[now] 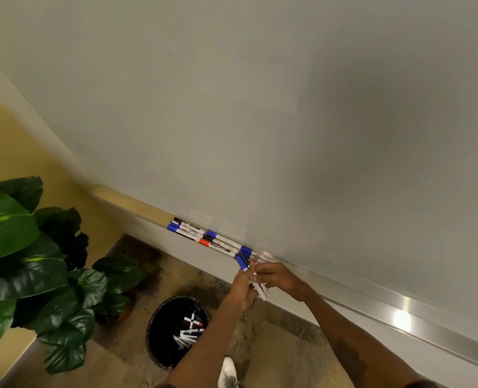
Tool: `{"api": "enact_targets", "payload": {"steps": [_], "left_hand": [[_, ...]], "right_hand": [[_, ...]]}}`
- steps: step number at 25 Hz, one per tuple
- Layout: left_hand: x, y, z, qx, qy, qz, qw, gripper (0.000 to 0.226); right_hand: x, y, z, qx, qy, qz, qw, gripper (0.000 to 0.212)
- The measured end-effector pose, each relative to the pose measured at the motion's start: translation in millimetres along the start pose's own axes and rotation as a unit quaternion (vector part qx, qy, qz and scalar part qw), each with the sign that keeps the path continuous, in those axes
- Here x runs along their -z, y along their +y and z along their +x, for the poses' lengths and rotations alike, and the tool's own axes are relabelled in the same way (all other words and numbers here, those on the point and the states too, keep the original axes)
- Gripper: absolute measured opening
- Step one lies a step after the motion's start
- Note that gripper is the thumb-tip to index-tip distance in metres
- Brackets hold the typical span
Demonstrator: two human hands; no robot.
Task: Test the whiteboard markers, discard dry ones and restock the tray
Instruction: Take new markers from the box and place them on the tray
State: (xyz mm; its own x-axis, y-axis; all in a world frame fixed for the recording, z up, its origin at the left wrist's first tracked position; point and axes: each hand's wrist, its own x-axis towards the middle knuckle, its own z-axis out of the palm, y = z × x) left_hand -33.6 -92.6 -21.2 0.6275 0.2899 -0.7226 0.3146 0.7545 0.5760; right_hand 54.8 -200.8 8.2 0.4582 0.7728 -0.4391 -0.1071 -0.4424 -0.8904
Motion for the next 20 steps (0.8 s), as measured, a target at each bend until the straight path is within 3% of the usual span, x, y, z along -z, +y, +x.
{"api": "enact_targets", "payload": {"steps": [8,12,16,18,20], "left_hand": [[-33.1,-18.0,-6.6,-0.004,-0.008,0.014,1.0,0.039],[-35.6,-21.3,-10.0,-0.025,0.009,0.012,1.0,0.04],[-27.0,-17.0,-7.0,-0.025,0.063,0.051,0.996,0.032],[-21.6,-18.0,-5.2,-0.042,0.065,0.123,0.989,0.026],[-16.6,-20.5,-2.8,-0.084,0.071,0.255,0.961,0.019]], "right_hand": [[29.5,7.7,-23.3,-0.021,0.028,0.029,0.999,0.023],[43.0,20.4,-21.1,-0.008,0.129,-0.107,0.986,0.02],[60.5,44.5,-22.9,-0.056,0.193,-0.287,0.937,0.024],[65.3,55.5,-26.9,-0.09,0.194,-0.34,0.916,0.02],[64.3,61.7,-30.0,-0.114,0.199,-0.371,0.9,0.02]]}}
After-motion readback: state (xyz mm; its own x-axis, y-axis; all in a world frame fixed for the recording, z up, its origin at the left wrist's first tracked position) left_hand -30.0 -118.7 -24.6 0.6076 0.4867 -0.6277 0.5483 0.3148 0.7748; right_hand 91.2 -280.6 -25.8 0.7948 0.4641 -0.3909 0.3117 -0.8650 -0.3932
